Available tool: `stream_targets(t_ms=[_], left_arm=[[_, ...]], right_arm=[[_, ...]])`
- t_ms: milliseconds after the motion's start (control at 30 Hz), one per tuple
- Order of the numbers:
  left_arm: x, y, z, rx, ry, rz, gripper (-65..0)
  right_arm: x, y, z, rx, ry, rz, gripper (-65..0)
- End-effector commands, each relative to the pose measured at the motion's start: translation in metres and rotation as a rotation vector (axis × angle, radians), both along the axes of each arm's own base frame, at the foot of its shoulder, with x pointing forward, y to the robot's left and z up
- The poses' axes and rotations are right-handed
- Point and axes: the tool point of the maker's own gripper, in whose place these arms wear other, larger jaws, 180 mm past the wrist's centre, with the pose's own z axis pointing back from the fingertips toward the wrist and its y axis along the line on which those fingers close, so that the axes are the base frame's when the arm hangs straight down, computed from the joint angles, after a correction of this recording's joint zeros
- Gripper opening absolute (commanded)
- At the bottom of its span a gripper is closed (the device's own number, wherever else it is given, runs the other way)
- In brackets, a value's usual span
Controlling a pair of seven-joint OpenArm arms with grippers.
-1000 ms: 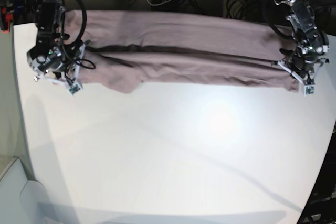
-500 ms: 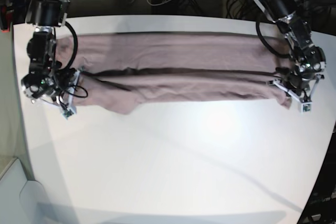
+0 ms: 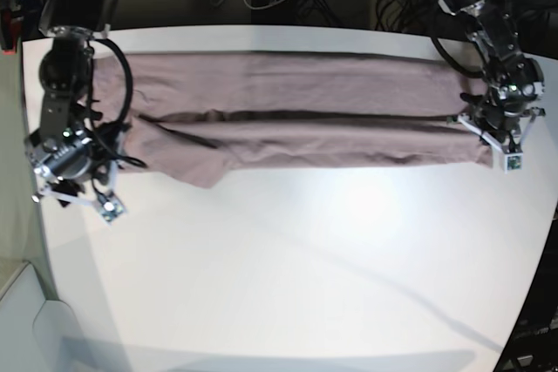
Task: Layout the t-shirt on the table in an organized manner, then fold the t-shirt properly
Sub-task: 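Pull the strip's end with the right gripper to straighten it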
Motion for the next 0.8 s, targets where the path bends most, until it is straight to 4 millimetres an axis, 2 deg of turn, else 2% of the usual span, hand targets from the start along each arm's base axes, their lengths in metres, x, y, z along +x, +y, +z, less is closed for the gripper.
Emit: stream_targets(t_ms=[0,100,200,333,467,533,633,767], left_arm=[[0.009,0.006,0.017,0.027,-0.054,-0.002,-64.8],[0.008,0.006,0.019,0.032,-0.057,-0.003,-64.8],[0.004,0.006,0.021,0.042,-0.059,-0.004,-64.8],[0.006,0.002,0.023,0.039,-0.069,-0.005,-64.8],[0.006,0.000,0.023,0.035,-0.069,-0.005,-64.8],[0.006,0.000,0.023,0.035,-0.069,-0.005,-64.8],[0.005,0.000,0.022,0.034,-0.068,-0.005,-64.8],[0.005,0.000,0.021,0.031,-0.067,-0.004,-64.8]], right_arm=[[0.007,0.007,0.001,-0.001,-0.005,0.012,-24.1],[0.013,0.035,-0.013,0.060,0.022,0.052,-22.3],[0.013,0.050,-0.025,0.101,0.052,0.062,-22.4],[0.019,0.057,-0.039,0.137,0.081,0.069,-22.5],[0.014,0.057,-0.062,0.166,0.133,0.065,-22.6],[0.013,0.059,-0.066,0.178,0.137,0.067,-23.1],[0.006,0.059,-0.072,0.182,0.149,0.068,-30.0],[0.006,0.061,-0.073,0.188,0.147,0.073,-45.7]])
